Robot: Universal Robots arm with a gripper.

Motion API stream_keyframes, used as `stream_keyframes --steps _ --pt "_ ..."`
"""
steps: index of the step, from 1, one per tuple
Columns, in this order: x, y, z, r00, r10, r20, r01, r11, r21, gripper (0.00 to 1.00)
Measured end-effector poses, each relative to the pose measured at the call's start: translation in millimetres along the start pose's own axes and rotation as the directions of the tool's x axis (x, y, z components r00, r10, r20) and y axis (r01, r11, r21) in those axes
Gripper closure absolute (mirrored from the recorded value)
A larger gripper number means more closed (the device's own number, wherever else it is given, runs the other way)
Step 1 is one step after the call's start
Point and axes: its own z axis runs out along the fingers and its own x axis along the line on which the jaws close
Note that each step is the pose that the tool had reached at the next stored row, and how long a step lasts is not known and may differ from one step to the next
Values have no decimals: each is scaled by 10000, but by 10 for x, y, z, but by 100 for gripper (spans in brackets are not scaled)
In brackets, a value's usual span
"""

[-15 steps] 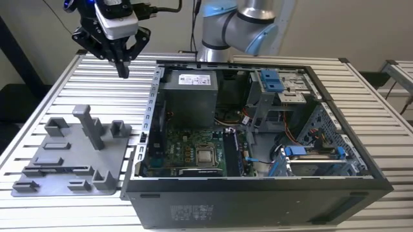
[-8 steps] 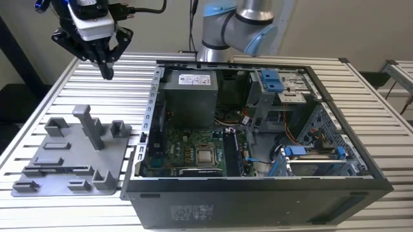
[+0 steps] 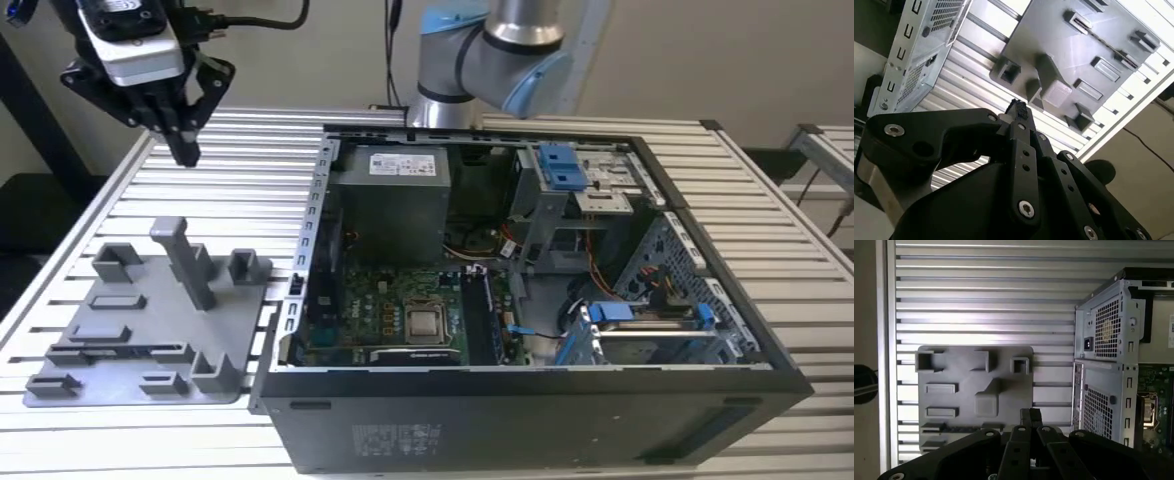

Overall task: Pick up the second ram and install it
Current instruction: 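Reach for the second ram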

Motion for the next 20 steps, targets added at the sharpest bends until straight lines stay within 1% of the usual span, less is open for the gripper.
stream_keyframes --steps 13,20 --pt "484 -36 -8 10000 1 0 -1 10000 0 89" --pt "724 -48 -11 10000 1 0 -1 10000 0 89"
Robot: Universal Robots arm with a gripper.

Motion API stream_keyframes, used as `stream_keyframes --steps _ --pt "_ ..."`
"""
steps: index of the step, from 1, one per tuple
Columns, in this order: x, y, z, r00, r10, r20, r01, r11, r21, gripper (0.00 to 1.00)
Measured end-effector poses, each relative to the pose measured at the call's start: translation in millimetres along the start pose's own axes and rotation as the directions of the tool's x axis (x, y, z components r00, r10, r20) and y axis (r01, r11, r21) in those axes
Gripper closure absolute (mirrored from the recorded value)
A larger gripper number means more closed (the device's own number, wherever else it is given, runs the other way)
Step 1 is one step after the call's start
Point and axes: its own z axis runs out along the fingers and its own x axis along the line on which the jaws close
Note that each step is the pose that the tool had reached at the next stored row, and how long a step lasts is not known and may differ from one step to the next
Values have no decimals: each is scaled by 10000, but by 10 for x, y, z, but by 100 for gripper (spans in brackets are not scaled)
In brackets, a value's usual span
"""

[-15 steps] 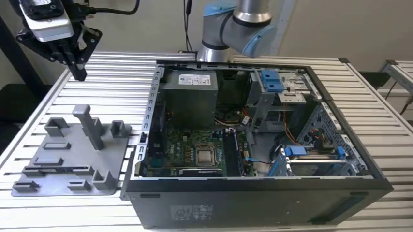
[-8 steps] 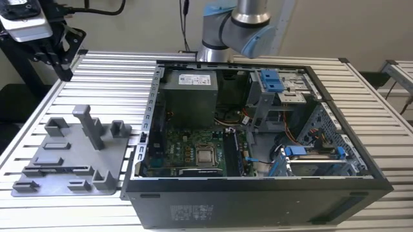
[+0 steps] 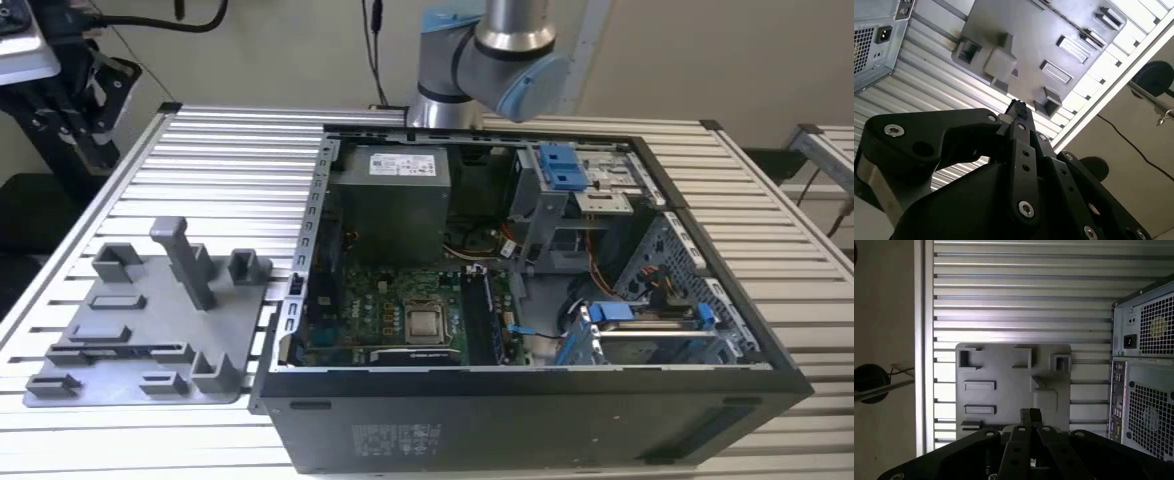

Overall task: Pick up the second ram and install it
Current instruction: 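Reach for the second ram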

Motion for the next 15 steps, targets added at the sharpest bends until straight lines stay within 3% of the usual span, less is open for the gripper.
stream_keyframes --steps 10,15 --pt "337 -9 -4 10000 -6 0 6 10000 0 89" --pt "366 -10 -5 10000 -8 0 8 10000 -1 89"
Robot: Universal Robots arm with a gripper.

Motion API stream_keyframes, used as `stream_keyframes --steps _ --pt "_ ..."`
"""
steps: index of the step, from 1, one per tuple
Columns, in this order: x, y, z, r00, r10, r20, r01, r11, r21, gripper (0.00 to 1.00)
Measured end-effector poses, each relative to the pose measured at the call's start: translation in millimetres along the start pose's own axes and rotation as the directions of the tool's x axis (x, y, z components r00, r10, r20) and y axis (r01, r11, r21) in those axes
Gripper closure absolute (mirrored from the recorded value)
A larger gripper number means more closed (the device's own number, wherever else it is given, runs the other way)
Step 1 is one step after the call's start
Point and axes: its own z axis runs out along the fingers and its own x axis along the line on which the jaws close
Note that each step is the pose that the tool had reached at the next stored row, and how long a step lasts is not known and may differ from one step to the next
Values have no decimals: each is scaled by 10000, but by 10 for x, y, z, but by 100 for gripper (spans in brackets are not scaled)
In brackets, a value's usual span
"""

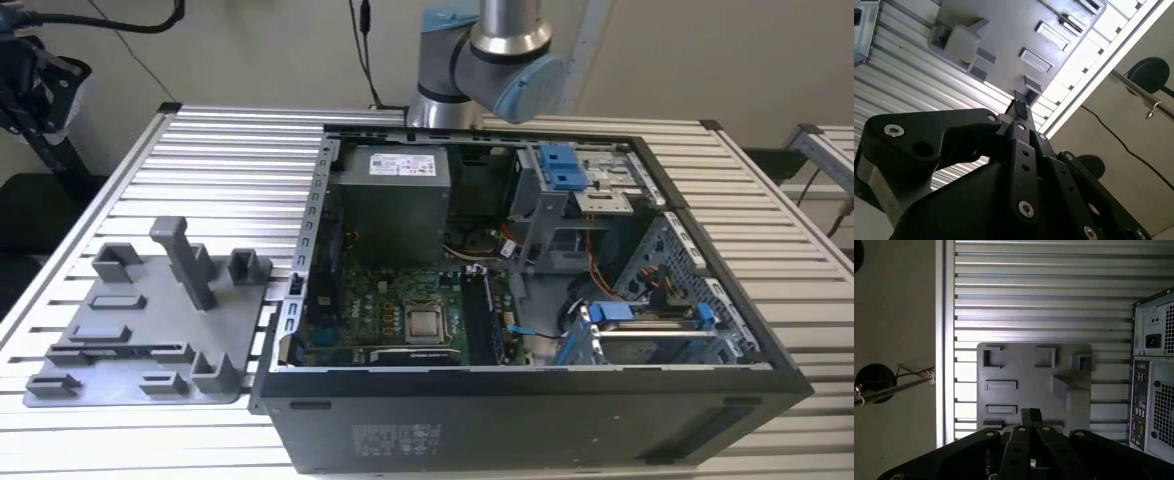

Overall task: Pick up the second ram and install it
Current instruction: 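Reach for the second ram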

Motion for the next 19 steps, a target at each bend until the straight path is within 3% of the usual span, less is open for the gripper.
stream_keyframes --steps 3,6,19 --pt "-13 -12 0 10000 2 -1 -2 10000 0 89" --pt "-42 -75 -1 10000 2 1 -2 10000 -1 89" --pt "-59 -628 -20 10000 1 -1 -1 10000 -32 89"
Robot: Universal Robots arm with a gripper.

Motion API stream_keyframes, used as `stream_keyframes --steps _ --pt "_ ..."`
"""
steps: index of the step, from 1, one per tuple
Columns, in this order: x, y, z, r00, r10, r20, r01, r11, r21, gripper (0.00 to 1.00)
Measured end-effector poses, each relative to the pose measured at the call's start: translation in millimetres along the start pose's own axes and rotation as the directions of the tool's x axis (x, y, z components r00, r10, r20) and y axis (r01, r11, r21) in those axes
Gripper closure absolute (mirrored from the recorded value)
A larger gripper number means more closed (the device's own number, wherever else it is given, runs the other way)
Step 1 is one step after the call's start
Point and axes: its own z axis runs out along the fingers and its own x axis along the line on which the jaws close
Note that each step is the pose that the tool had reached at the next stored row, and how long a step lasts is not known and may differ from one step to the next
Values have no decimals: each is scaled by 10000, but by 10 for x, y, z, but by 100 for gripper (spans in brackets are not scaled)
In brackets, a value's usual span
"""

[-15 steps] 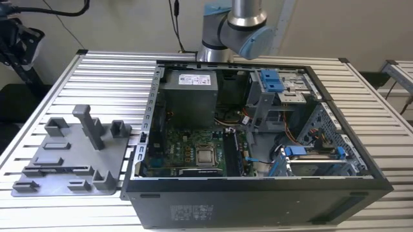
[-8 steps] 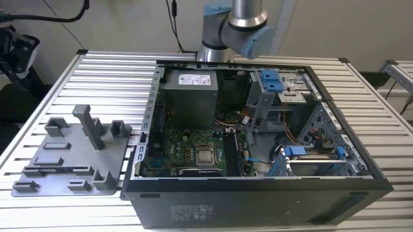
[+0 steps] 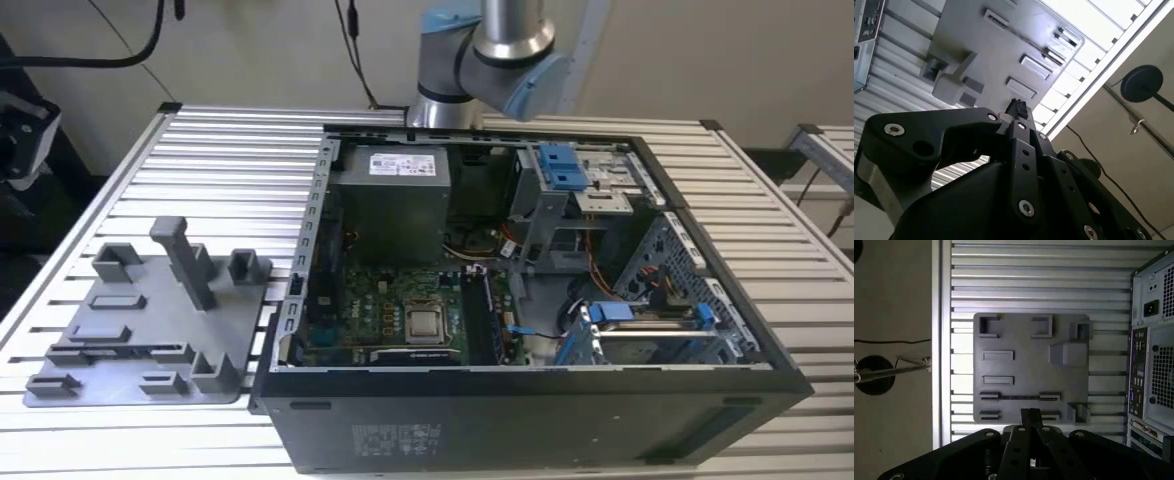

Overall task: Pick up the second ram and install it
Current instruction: 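Reach for the second ram, then pick up the second ram and move it above second insertion slot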

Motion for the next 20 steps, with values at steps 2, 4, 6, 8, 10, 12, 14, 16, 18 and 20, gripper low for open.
stream_keyframes --steps 2,4,6,8,10,12,14,16,18,20 --pt "0 -86 -2 10000 0 1 0 10000 -6 89" --pt "0 -147 -3 10000 1 0 -1 10000 -6 89" --pt "0 -153 -3 10000 1 0 -1 10000 -6 89" --pt "0 -153 -2 10000 0 -2 0 10000 -5 89" --pt "0 -153 -1 10000 -1 -9 1 10000 -6 89" --pt "0 -153 -1 10000 1 -49 -1 10000 -5 89" --pt "0 -153 -1 10000 2 -57 -2 10000 -5 89" --pt "0 -153 -1 10000 3 -65 -3 10000 -6 89" --pt "0 -153 -1 10000 3 -73 -3 10000 -6 89" --pt "0 -153 -1 10000 3 -81 -3 10000 -6 89"
